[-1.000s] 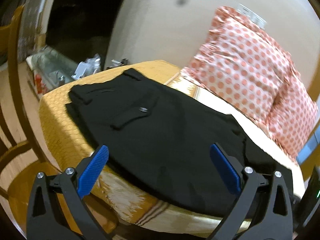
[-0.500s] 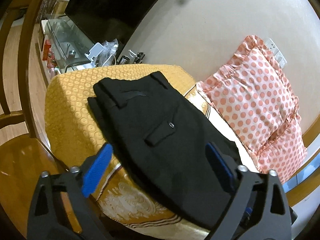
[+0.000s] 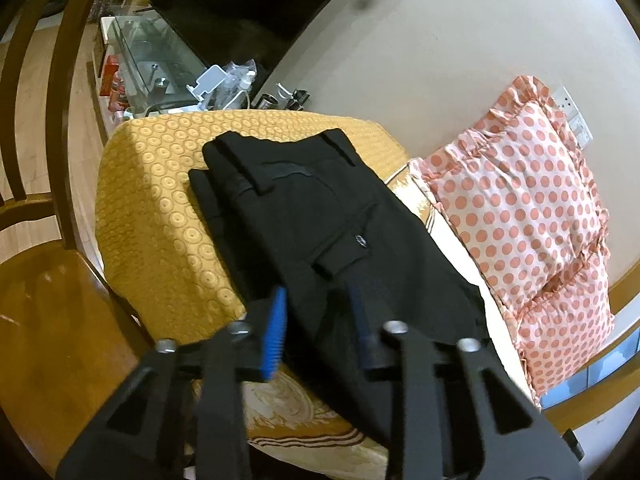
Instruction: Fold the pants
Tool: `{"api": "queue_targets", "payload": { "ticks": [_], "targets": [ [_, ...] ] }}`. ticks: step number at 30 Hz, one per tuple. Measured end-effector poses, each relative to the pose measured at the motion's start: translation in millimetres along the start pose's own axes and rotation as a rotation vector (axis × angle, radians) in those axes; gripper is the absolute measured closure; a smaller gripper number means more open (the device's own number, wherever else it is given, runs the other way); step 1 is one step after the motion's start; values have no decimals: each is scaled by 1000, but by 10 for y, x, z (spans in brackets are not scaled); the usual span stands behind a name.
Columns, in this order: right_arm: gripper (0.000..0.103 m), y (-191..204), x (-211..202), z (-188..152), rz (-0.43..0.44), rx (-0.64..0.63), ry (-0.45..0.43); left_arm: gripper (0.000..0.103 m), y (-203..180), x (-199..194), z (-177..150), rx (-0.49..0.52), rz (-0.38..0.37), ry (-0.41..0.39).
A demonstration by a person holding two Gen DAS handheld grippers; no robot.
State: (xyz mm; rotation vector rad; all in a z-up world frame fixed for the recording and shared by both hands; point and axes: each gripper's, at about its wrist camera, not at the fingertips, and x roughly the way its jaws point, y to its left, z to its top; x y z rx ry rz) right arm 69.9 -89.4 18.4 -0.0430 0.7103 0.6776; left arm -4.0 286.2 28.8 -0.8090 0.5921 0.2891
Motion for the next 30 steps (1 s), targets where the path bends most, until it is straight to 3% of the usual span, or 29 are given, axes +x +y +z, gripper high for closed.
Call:
{"api": "queue_targets", "payload": {
  "ticks": [2,9,12,14,16,21,25,28,30],
  "targets": [
    [45,5,1,0,1,-3,0,95,-52,-17,-30,28,26,-19],
    [41,26,-23,-23,2,-22,-2,98,111,-16,-132,17,51,14],
    [39,35,-27,-25,4,-24,1,91,137,-79,-112,6,32,-1],
    [39,33,-35,-32,5,-26,1,69,149,-173,-67,-7,45,-44],
    [39,24,-40,-32,10,-21,0,60,194,-228,25,-27,53,-74],
    [39,25,-39,-31,9,-22,-1,60,332,-24,184,-85,27,8],
    [39,22,-38,-26,10,-21,0,62,344,-8,151,-100,19,11],
    [38,22,-38,-27,10,-24,-2,58,320,10,99,-116,-40,40],
    [37,19,-39,-27,11,-26,-4,56,302,66,44,-139,-156,101]
  ]
}}
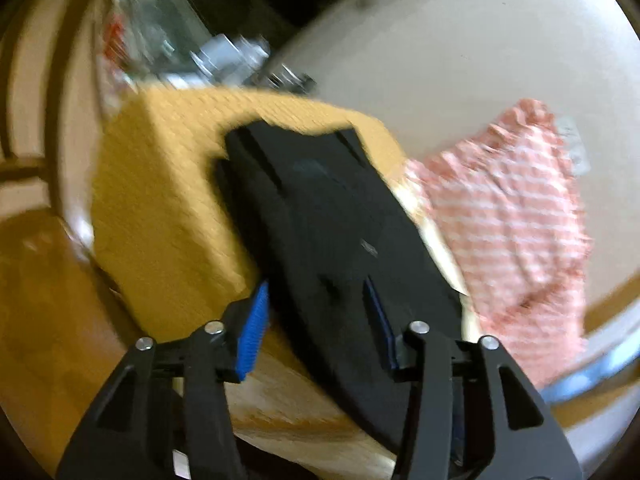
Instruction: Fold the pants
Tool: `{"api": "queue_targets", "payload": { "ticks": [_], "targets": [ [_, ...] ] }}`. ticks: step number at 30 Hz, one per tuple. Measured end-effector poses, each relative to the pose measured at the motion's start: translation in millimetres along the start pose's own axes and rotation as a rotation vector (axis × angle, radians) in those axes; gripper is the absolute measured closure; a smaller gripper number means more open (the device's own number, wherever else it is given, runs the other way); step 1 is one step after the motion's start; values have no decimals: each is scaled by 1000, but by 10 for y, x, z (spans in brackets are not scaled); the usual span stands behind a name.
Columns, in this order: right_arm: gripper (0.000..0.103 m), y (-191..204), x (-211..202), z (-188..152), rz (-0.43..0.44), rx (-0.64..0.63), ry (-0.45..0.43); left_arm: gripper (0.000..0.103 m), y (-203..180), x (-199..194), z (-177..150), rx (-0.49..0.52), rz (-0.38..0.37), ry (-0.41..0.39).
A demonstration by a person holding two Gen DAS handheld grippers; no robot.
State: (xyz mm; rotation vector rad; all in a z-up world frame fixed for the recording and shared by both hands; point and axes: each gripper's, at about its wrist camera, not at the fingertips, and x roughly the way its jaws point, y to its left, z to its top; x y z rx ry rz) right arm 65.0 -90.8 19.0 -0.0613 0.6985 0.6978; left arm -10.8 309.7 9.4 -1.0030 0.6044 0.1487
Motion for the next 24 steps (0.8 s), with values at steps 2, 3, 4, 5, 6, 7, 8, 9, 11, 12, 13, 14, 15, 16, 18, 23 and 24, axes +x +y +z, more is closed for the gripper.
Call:
{"api": "queue_targets", "payload": {
  "ticks": [2,3,4,5,6,7,8,9,11,12,13,14,15,16,18,23,24],
  "targets": [
    [36,3,-2,-6,1,-3,-1,56,13,97,-40,-16,-84,59],
    [36,1,-2,-5,1,-4,0,56,20,108,-39,-18,-94,50],
    [36,3,-5,-9,2,-6,0,56,27,114,-28,-27,-96,51],
    [36,0,-8,-11,3,-6,0,56,42,121,0,-46,-96,48],
    [36,1,-8,-12,4,-4,-1,56,46,127,11,-53,-94,46],
    [36,-4,-11,-14,5,-2,-3,56,50,138,35,-61,-88,44],
    [36,-6,-15,-19,6,1,-5,56,41,147,76,-61,-70,35],
    [36,-12,-19,-24,8,6,-8,56,34,150,107,-56,-54,22],
    [36,-26,-29,-34,9,14,-15,56,37,182,171,-69,-37,8],
    [36,-34,-38,-41,10,20,-19,56,39,217,201,-80,-40,6],
    [36,-47,-47,-47,12,28,-22,56,41,246,228,-83,-37,-8],
    [36,-69,-67,-56,15,39,-27,65,42,255,250,-79,-21,-16],
    [36,-94,-90,-66,17,51,-33,71,37,269,260,-75,6,-21],
    [36,-121,-116,-75,18,61,-38,76,22,286,260,-69,27,-23],
    [36,-206,-191,-106,11,87,-51,81,-38,290,259,-35,50,-33],
    [36,-501,-478,-195,-19,175,-96,85,-457,178,205,158,147,-98],
    [35,-555,-538,-208,-27,191,-106,86,-593,164,179,207,162,-115]
  ]
}}
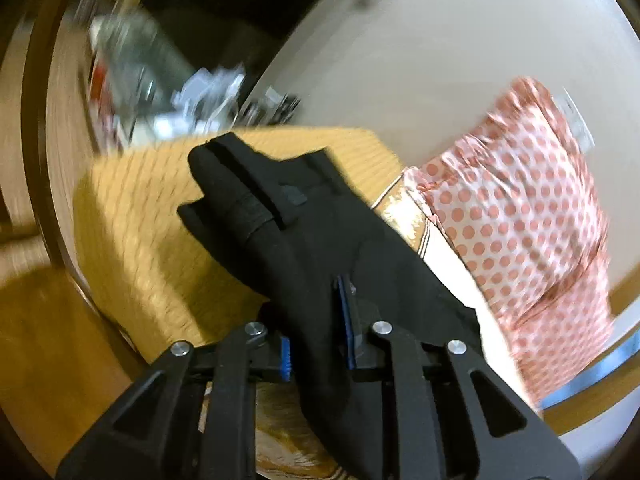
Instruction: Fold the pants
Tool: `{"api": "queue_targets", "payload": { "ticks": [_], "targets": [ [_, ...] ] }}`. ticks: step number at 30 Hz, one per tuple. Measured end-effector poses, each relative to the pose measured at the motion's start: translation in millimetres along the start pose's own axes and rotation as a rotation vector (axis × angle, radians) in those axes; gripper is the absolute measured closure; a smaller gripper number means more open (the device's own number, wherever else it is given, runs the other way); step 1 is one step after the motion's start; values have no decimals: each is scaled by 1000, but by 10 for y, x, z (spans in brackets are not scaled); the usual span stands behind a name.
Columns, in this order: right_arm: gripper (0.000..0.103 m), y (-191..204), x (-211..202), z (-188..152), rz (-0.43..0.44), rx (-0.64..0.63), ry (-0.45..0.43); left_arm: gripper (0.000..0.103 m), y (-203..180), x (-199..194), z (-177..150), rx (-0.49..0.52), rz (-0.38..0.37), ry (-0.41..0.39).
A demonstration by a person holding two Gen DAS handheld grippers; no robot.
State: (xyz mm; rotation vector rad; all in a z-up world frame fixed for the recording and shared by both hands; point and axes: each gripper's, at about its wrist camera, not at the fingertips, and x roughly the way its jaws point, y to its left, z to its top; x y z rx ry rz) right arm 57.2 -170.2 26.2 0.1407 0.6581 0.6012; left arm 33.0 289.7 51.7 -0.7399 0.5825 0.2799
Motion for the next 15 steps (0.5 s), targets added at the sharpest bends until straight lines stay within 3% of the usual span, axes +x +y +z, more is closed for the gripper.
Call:
{"api": "queue_targets", "payload": {
  "ticks": [3,6,11,15],
  "targets": [
    [33,-212,-234,5,-36,54,-48,87,-555,-157,-28,181,25,-60],
    [32,-441,-480,-15,-98,103,-99,87,-1188,-277,-141,345,-7,-87],
    [32,-920,-868,-127,-233,222,-168,89,-2441,-496,-755,686,-163,-95],
    [32,-1210,-1131,-258,-323,304,-205,89,-3155,-573,-1574,922,-366,-10]
  ]
}}
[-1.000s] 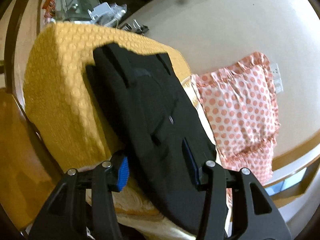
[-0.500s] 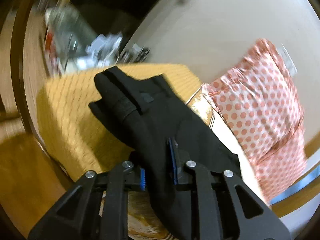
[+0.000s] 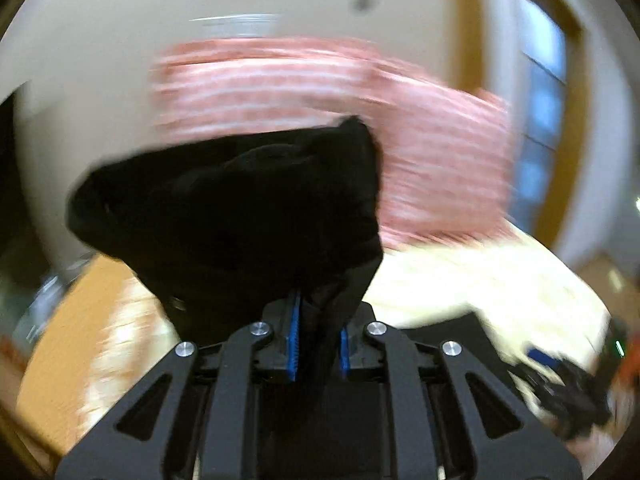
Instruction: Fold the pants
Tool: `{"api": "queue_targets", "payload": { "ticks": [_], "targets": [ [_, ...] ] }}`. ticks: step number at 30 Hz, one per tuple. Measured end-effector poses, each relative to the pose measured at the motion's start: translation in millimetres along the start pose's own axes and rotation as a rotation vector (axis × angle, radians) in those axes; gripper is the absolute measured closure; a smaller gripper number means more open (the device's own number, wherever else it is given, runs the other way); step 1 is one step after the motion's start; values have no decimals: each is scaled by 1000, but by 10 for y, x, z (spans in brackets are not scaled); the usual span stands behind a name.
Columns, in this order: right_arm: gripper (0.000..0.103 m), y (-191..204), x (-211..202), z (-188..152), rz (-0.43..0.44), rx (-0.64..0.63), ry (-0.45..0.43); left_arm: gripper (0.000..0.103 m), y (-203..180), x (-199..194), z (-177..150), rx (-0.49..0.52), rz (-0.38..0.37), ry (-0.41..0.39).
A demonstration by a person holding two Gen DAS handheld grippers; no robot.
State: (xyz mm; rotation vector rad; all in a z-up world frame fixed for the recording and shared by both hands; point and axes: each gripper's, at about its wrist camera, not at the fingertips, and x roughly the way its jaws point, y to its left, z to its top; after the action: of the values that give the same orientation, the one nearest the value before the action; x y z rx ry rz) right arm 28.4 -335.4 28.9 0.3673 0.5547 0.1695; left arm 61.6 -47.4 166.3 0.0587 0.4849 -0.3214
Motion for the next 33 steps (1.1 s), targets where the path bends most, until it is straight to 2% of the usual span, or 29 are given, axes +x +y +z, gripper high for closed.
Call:
{"api": "queue_targets", "payload": {
  "ticks": [2,4,5,7,8,11,13,17,18,21,23,27,30,31,32,33],
  "targets": [
    [32,-163,-77,-10,-42,35,-14,89,-513,189,-163,115,-103,52],
    [32,-295,-127,-23,-70,63,-19,89,-904,394,-434,224,-153,128],
    [32,-355,-151,-32,-85,74,-20,89,-1073,521,-625,274,-177,191],
    [32,-446,-169,-39,-110,83,-21,89,-1215,685,-870,317,-217,289],
    [32,-488,-178,-44,-115,89,-21,89,-1251,729,-990,334,-212,312],
    [32,-543,-159,-47,-120,103,-19,89,-1224,668,-1020,351,-192,284],
    [32,-542,-138,-45,-116,104,-18,90,-1154,609,-917,304,-206,259],
    [32,-496,-83,-64,-110,92,-11,89,-1118,332,-710,230,-226,136],
    [32,-491,-79,-80,-111,91,-7,89,-1156,344,-680,226,-234,132],
    [32,-489,-49,-101,-122,90,4,89,-1215,458,-855,239,-260,201],
    [32,-492,-42,-93,-131,93,6,87,-1344,525,-1092,307,-258,260],
    [32,-461,-71,-14,-131,86,-11,81,-1479,473,-1283,398,-234,231],
    [32,-369,-131,110,-111,55,-45,72,-1300,402,-1209,320,-312,235],
    [32,-314,-149,177,-84,42,-57,63,-1215,340,-1180,292,-344,226],
    [32,-259,-156,223,-55,28,-61,47,-1102,227,-1142,258,-369,196],
    [32,-198,-154,262,-25,11,-61,38,-1007,153,-1101,231,-374,163]
  ]
}}
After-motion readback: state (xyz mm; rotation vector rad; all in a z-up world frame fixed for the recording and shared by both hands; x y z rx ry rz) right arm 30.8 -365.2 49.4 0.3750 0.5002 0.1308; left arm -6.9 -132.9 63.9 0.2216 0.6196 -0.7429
